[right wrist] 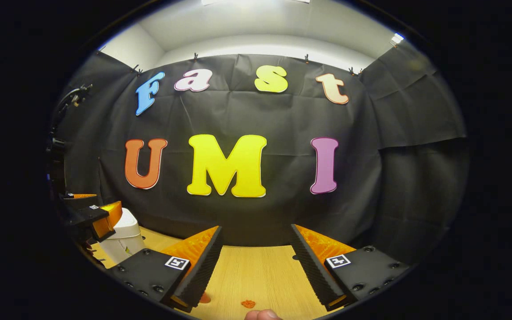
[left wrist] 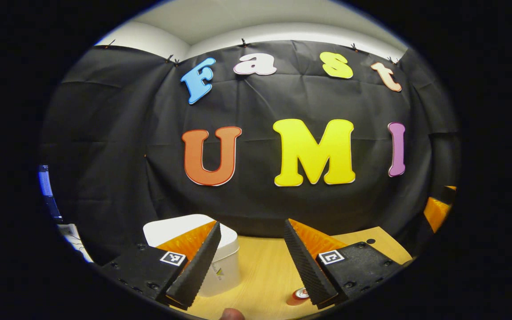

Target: Press the lid of the desktop garbage bin to open it, pick up the crumpled paper on the desktop and throw it into the bin, then pick up the pop can on the desktop and drop it into the bin, and finally close the garbage bin lid.

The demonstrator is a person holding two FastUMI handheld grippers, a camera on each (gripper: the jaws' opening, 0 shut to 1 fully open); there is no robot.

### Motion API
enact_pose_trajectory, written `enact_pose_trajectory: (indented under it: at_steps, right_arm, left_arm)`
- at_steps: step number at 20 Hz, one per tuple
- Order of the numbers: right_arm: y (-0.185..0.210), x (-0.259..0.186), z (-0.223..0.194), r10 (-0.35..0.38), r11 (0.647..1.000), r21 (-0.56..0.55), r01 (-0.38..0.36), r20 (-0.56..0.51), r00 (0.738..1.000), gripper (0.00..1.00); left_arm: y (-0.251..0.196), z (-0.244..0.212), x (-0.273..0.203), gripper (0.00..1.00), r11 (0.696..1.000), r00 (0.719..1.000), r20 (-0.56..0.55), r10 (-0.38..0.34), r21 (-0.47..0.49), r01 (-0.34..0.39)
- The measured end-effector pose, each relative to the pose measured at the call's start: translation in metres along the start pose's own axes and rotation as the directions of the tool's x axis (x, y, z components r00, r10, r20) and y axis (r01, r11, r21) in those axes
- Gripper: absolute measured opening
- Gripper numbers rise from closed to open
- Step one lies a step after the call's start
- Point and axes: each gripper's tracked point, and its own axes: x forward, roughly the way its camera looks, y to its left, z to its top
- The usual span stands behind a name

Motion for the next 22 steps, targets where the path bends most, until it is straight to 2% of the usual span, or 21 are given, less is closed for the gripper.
enact_pose_trajectory:
  at_steps: [4, 7, 10, 11, 15, 16, 17, 18, 20, 22]
  right_arm:
    - [-0.003, 0.004, 0.001, 0.006, 1.0, -0.001, -0.006, -0.006, 1.0, 0.95]
    - [-0.004, 0.008, 0.006, 0.013, 1.0, -0.015, -0.013, 0.0, 1.0, 0.95]
    - [-0.004, 0.013, 0.007, 0.017, 1.0, -0.026, -0.017, 0.002, 1.0, 0.95]
    - [-0.004, 0.014, 0.007, 0.016, 0.999, -0.035, -0.016, -0.001, 1.0, 0.98]
    - [-0.002, 0.017, 0.01, 0.026, 0.998, -0.055, -0.025, 0.005, 1.0, 0.95]
    - [-0.001, 0.017, 0.009, 0.029, 0.998, -0.061, -0.029, 0.004, 1.0, 0.95]
    - [0.0, 0.017, 0.009, 0.032, 0.997, -0.066, -0.032, 0.002, 0.999, 0.98]
    - [0.0, 0.018, 0.008, 0.034, 0.997, -0.07, -0.034, 0.0, 0.999, 0.95]
    - [-0.001, 0.02, 0.006, 0.034, 0.997, -0.075, -0.034, -0.004, 0.999, 0.95]
    - [-0.002, 0.021, 0.004, 0.032, 0.997, -0.075, -0.032, -0.009, 0.999, 0.95]
  left_arm:
    - [0.037, -0.007, 0.022, 0.89, 0.994, 0.994, -0.011, 0.108, 0.02, -0.108]
    - [0.058, -0.008, 0.035, 0.77, 0.985, 0.985, -0.026, 0.171, 0.019, -0.171]
    - [0.067, -0.015, 0.053, 0.62, 0.983, 0.982, -0.037, 0.185, 0.016, -0.184]
    - [0.07, -0.017, 0.058, 0.6, 0.98, 0.98, -0.043, 0.197, 0.023, -0.196]
    - [0.084, -0.038, 0.07, 0.51, 0.969, 0.964, -0.101, 0.246, 0.02, -0.245]
    - [0.088, -0.045, 0.073, 0.46, 0.967, 0.959, -0.122, 0.256, 0.018, -0.255]
    - [0.09, -0.05, 0.076, 0.48, 0.964, 0.954, -0.141, 0.265, 0.015, -0.265]
    - [0.093, -0.055, 0.078, 0.38, 0.959, 0.947, -0.155, 0.28, 0.014, -0.282]
    - [0.096, -0.064, 0.086, 0.27, 0.955, 0.94, -0.181, 0.291, 0.004, -0.295]
    - [0.101, -0.072, 0.091, 0.21, 0.95, 0.93, -0.2, 0.308, 0.011, -0.312]
